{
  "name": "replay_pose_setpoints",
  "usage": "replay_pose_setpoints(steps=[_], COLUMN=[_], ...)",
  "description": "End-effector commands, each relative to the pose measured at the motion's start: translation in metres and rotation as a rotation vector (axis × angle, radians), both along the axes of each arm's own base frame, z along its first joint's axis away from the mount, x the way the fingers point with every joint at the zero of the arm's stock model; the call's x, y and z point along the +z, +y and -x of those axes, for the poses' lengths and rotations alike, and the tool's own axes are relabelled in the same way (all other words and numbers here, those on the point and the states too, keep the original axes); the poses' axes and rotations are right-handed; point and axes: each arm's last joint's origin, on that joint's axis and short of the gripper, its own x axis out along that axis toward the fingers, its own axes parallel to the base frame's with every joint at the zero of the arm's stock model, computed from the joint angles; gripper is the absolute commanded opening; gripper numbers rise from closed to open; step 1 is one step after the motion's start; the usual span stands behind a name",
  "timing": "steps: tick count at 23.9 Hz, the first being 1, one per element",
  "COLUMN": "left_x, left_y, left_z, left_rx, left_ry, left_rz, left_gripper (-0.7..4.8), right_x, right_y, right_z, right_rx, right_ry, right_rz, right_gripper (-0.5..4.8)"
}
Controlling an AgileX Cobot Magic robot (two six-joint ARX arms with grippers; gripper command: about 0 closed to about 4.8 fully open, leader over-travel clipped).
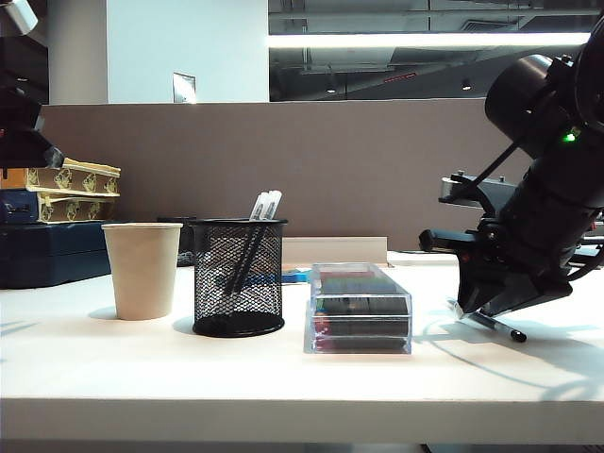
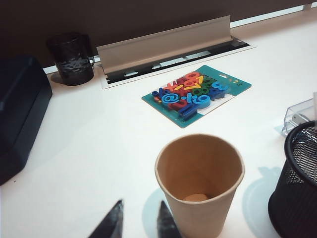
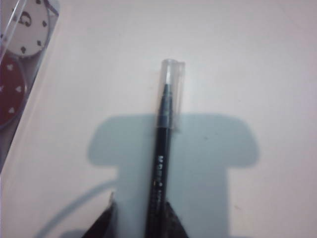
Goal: Pick up one pen and put it in the pen container.
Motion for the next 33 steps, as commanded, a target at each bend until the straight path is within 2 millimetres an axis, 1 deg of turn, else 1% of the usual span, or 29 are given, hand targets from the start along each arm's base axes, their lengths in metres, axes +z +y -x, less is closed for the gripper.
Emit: replay_pose_setpoints(steps=[1, 2, 3, 8, 9, 10, 11, 14, 27, 33], left_x=[0.0032, 0.0032, 0.0033, 0.0033, 0.0032, 0.0032, 0.0032, 0.0033, 0.0032, 0.0033], left_y=[0.0001, 0.0001, 0.0001, 0.0001, 0.0001, 0.0001, 0.0001, 0.0001, 0.0001, 0.0001], left_z=[-0.0007, -0.0007, -0.0007, -0.0007, -0.0007, -0.0007, -0.0007, -0.0007, -0.0007, -0.0008], left_rx=[-0.004, -0.004, -0.004, -0.003, -0.003, -0.003, -0.003, -0.003, -0.003, -0.003], left_ry=[-0.017, -0.017, -0.017, -0.017, -0.017, -0.017, -0.017, -0.017, -0.017, -0.018], left_rz=[0.003, 0.003, 0.003, 0.003, 0.003, 0.003, 0.003, 0.003, 0.003, 0.003], left_gripper=[0.84, 0.84, 0.84, 0.84, 0.84, 0.84, 0.84, 0.84, 0.84, 0.84], right_x=[-0.0022, -0.0023, -0.0024, -0.0023, -0.0023, -0.0023, -0.0023, -0.0022, 0.0000, 0.0059], right_y=[-0.0006, -0.0006, -0.0006, -0.0006, -0.0006, -0.0006, -0.0006, -0.0006, 0.0000, 0.0016], right_z=[0.0015, 0.0015, 0.0016, 0.0016, 0.0016, 0.0016, 0.0015, 0.0015, -0.0006, -0.0048], right_rx=[0.004, 0.009, 0.009, 0.009, 0.008, 0.009, 0.008, 0.008, 0.004, 0.005], right_ry=[0.015, 0.015, 0.016, 0.016, 0.016, 0.016, 0.015, 0.014, -0.016, -0.046], right_rz=[0.023, 0.027, 0.027, 0.027, 0.027, 0.027, 0.027, 0.027, 0.019, 0.006], right_gripper=[1.11, 1.03, 0.81, 0.79, 0.64, 0.38, 0.35, 0.01, -0.01, -0.01])
